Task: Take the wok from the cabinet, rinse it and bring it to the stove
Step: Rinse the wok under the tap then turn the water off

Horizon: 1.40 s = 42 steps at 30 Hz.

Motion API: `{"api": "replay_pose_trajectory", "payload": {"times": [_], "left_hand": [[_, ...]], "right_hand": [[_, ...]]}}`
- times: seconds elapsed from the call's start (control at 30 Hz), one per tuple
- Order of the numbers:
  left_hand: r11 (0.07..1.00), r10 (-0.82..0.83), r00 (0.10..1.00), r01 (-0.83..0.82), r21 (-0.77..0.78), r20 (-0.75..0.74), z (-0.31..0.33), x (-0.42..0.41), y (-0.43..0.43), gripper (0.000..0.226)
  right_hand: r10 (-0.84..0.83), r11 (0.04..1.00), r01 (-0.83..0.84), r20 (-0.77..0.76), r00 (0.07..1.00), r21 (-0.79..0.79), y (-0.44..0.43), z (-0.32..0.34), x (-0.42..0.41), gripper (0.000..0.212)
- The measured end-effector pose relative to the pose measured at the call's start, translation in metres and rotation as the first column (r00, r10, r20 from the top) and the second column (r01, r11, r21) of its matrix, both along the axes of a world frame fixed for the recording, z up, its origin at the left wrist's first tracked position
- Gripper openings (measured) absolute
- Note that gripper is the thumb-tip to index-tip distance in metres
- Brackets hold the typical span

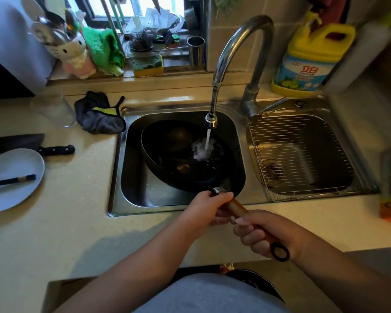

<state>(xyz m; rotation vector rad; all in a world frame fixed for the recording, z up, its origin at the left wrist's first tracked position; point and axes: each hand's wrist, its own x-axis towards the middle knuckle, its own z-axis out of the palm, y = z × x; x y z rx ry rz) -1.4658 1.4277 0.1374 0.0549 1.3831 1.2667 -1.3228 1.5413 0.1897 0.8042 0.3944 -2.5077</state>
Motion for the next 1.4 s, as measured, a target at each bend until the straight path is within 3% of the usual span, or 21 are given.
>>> {"api": "replay_pose_trajectory", "payload": {"times": [0.1,0.17,0.23,0.37,0.6,0.77,0.97,1.1,1.23,1.4], "left_hand": [[1.000,-0.031,0.999,0.031,0.003,0.031,0.006,-0.004,0.004,0.018],[0.999,-0.042,0.998,0.042,0.002,0.050,0.008,-0.004,0.006,0.015],[0.999,-0.042,0.996,0.041,0.009,0.076,0.008,-0.003,0.007,0.017],[0.998,-0.046,0.991,0.041,0.050,0.123,0.004,-0.003,0.009,0.030],[0.998,0.030,0.977,-0.043,0.055,0.213,-0.007,0.000,0.015,0.031],[0.998,0.055,0.994,-0.052,-0.033,0.092,-0.017,0.010,0.022,0.022],[0.990,0.105,0.993,-0.110,-0.093,-0.059,-0.024,0.015,0.022,0.030],[0.977,0.184,0.972,-0.197,-0.084,-0.147,-0.022,0.019,0.023,0.022],[0.953,0.271,0.940,-0.292,-0.080,-0.207,-0.014,0.020,0.023,0.023],[0.933,0.320,0.908,-0.352,-0.078,-0.269,-0.001,0.012,0.030,0.022]], "right_hand": [[-0.018,0.999,0.012,0.101,0.995,0.052,-0.001,0.015,-0.007,0.041],[0.004,0.986,-0.025,0.128,0.992,0.163,-0.003,0.022,-0.010,0.049],[0.044,0.955,-0.082,0.136,0.990,0.287,-0.005,0.027,-0.010,0.045],[0.111,0.853,-0.163,0.132,0.985,0.495,-0.007,0.030,-0.006,0.029],[0.228,0.649,-0.250,0.129,0.965,0.719,-0.003,0.007,0.004,0.028],[0.266,0.676,-0.255,0.094,0.959,0.691,0.013,-0.019,0.011,0.044],[0.340,0.775,-0.298,0.029,0.940,0.557,0.029,-0.044,0.008,0.048],[0.382,0.823,-0.317,-0.045,0.923,0.471,0.038,-0.051,0.002,0.028],[0.370,0.893,-0.317,-0.119,0.921,0.320,0.044,-0.057,-0.004,0.021],[0.293,0.956,-0.279,-0.228,0.929,0.095,0.045,-0.053,-0.016,0.034]]}}
